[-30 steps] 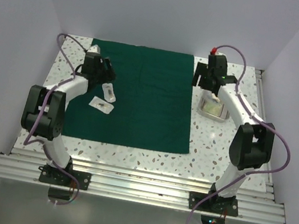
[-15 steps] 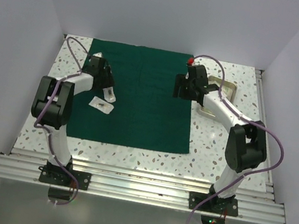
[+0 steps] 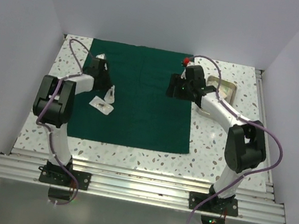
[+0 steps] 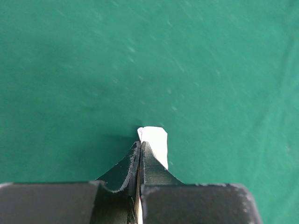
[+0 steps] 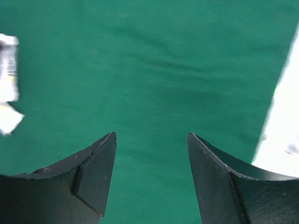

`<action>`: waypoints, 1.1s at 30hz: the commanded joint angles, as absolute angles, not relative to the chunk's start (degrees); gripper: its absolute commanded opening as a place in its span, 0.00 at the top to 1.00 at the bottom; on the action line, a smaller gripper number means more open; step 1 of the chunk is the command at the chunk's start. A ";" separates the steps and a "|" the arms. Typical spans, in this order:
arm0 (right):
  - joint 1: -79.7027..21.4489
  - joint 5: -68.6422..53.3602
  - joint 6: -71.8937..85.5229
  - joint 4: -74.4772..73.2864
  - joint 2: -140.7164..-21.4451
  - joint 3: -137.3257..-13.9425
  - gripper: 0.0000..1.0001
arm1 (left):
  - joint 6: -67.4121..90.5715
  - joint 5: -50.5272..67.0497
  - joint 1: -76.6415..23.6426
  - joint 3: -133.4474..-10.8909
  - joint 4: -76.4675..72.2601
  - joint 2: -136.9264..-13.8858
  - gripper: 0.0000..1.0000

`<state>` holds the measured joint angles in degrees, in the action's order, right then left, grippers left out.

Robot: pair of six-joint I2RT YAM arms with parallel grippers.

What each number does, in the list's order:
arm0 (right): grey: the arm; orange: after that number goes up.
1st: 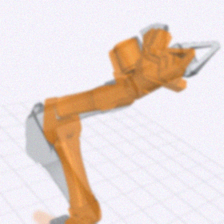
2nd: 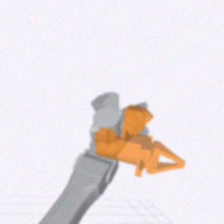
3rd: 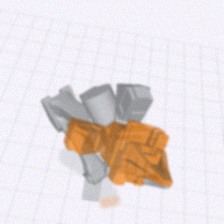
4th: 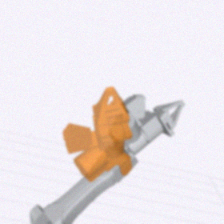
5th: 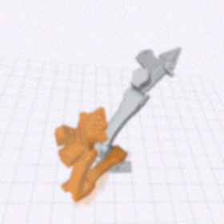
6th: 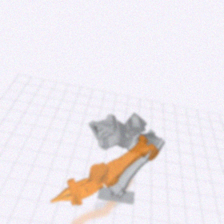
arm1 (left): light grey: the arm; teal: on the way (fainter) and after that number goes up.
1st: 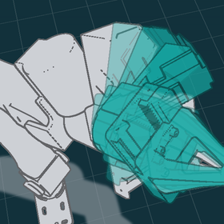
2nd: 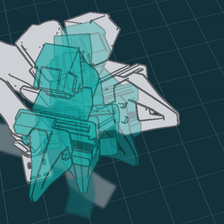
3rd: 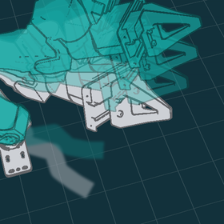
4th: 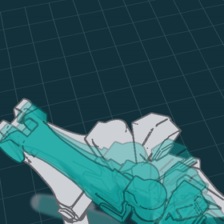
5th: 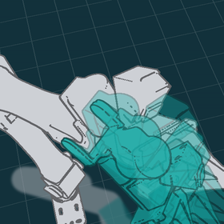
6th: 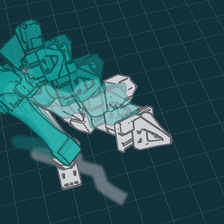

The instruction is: Prepare the surgical pack

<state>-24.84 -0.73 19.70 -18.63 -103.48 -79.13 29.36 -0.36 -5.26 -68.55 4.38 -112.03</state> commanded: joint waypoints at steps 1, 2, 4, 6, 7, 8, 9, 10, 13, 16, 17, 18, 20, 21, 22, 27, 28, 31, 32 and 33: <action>-26.10 -10.61 21.00 -10.91 -103.09 -77.70 0.34 | 29.88 8.58 -5.19 -65.23 -2.08 -106.28 1.00; -26.28 -15.51 21.27 -9.51 -103.53 -77.35 0.35 | 30.49 10.53 -5.19 -64.34 -4.55 -105.30 1.00; -27.06 -19.05 22.06 -4.94 -104.23 -76.38 0.35 | 32.51 15.52 -5.27 -62.15 -6.93 -102.85 1.00; -27.86 -21.61 22.32 -2.22 -104.76 -76.29 0.34 | 33.66 18.53 -5.62 -60.74 -8.86 -101.52 1.00; -28.73 -22.23 22.50 -1.68 -105.20 -76.55 0.34 | 34.62 20.63 -5.80 -60.30 -9.40 -100.90 1.00; -29.35 -22.58 22.50 -1.32 -105.90 -76.81 0.33 | 34.98 21.44 -6.06 -59.86 -10.01 -99.42 1.00; -29.70 -23.81 22.67 -0.19 -106.26 -76.99 0.32 | 35.50 21.88 -6.33 -58.98 -10.80 -98.53 1.00; -30.75 -24.17 23.28 1.13 -106.52 -76.99 0.31 | 36.46 22.75 -6.94 -58.37 -11.42 -96.79 1.00; -32.25 -26.19 26.17 5.44 -107.93 -76.55 0.29 | 38.23 22.94 -8.52 -56.60 -13.27 -93.88 1.00; -33.39 -27.94 29.78 9.82 -109.60 -76.38 0.30 | 39.81 22.06 -10.10 -55.20 -14.50 -92.20 1.00; -33.83 -28.30 30.23 10.80 -109.95 -76.46 0.32 | 40.16 22.06 -10.37 -54.85 -14.85 -91.41 1.00; -34.19 -28.30 30.50 12.03 -110.39 -76.55 0.33 | 41.21 22.06 -10.89 -54.15 -15.72 -91.06 1.00; -35.24 -28.21 31.02 13.09 -110.74 -76.55 0.35 | 41.75 22.15 -11.60 -53.70 -16.43 -90.44 1.00; -35.59 -28.30 31.11 13.97 -110.92 -76.64 0.36 | 41.84 21.89 -12.30 -53.61 -16.26 -90.27 1.00; -35.86 -28.30 31.81 14.67 -111.00 -76.29 0.36 | 41.75 21.45 -12.57 -53.70 -16.17 -90.09 1.00; -36.56 -28.74 32.96 15.82 -112.06 -76.64 0.39 | 42.27 21.80 -13.18 -52.91 -16.87 -89.65 1.00; -36.74 -28.74 33.05 16.08 -112.15 -76.55 0.42 | 42.19 21.80 -13.36 -53.00 -16.87 -89.56 1.00; -37.09 -28.13 32.96 14.94 -112.67 -77.08 0.51 | 42.54 22.15 -13.45 -52.74 -17.14 -89.38 1.00; -37.18 -28.30 32.96 14.85 -112.94 -77.17 0.52 | 43.06 22.24 -13.45 -52.39 -17.40 -89.30 1.00; -37.26 -28.30 33.13 14.85 -113.03 -77.25 0.56 | 43.33 22.67 -13.45 -52.30 -17.66 -89.04 1.00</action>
<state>-36.77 -27.09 32.40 12.56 -111.57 -76.38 41.65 21.10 -13.13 -52.97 -13.85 -91.72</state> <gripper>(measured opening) 0.468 0.007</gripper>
